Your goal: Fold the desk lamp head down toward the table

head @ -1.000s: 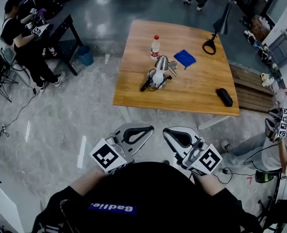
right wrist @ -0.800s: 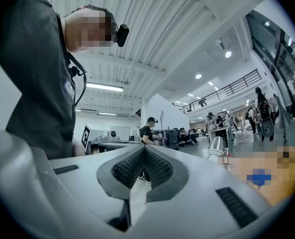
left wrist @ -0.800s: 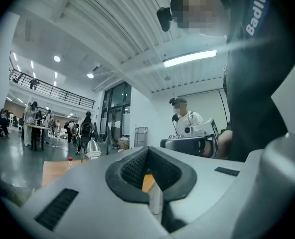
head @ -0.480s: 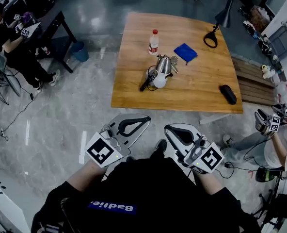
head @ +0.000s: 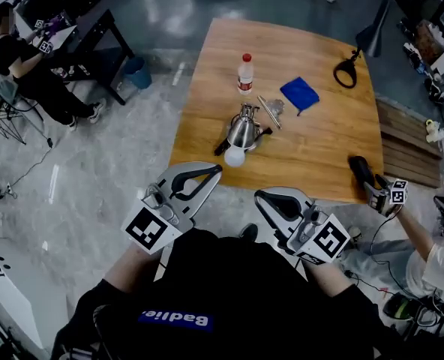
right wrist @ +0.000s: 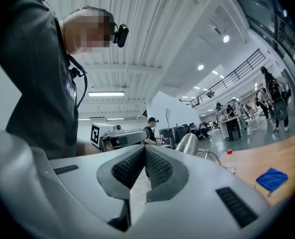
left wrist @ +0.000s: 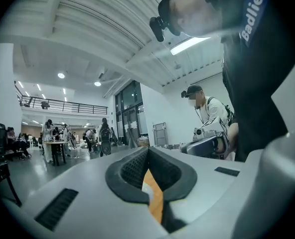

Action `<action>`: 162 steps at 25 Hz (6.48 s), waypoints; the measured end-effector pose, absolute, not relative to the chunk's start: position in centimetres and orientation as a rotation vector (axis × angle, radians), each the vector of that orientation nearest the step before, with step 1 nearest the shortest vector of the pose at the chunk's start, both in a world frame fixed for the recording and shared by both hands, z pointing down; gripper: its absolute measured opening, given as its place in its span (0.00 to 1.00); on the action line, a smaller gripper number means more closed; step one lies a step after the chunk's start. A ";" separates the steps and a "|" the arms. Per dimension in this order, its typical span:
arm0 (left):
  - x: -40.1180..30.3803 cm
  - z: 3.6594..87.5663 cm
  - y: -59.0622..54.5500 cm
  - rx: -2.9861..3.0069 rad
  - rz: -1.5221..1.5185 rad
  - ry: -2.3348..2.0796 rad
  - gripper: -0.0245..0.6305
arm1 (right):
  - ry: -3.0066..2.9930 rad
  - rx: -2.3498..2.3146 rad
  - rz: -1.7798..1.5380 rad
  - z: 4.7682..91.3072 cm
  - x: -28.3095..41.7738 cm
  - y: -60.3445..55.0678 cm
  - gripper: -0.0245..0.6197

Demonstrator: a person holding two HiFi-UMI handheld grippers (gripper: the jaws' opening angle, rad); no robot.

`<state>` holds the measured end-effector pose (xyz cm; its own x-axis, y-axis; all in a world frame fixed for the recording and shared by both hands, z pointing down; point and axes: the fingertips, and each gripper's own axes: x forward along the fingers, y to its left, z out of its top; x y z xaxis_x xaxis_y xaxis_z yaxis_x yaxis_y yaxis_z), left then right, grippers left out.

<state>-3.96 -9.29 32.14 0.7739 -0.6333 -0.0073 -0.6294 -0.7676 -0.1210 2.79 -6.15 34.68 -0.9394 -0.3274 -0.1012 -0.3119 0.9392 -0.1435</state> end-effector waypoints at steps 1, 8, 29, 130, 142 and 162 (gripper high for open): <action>-4.2 32.1 -10.0 -2.841 -0.060 1.030 0.05 | 2.969 -0.494 -0.203 34.7 2.9 -6.6 0.05; -5.4 34.3 -15.1 -2.743 -0.260 0.882 0.05 | 2.935 -0.598 -0.250 35.1 2.7 -9.5 0.05; -3.0 42.4 -24.2 -2.314 -0.658 0.475 0.18 | 2.886 -0.881 -0.313 36.2 4.1 -11.3 0.05; -1.7 59.8 -21.8 -1.806 -0.866 -0.043 0.21 | 2.919 -0.905 -0.657 43.1 3.0 -9.1 0.05; -1.1 59.2 -21.6 -1.952 -0.930 -0.020 0.20 | 2.914 -0.867 -0.599 41.8 3.8 -8.9 0.05; -7.7 42.2 -3.7 -3.032 -0.159 1.142 0.06 | 2.953 -0.628 -0.530 40.3 0.9 -0.1 0.05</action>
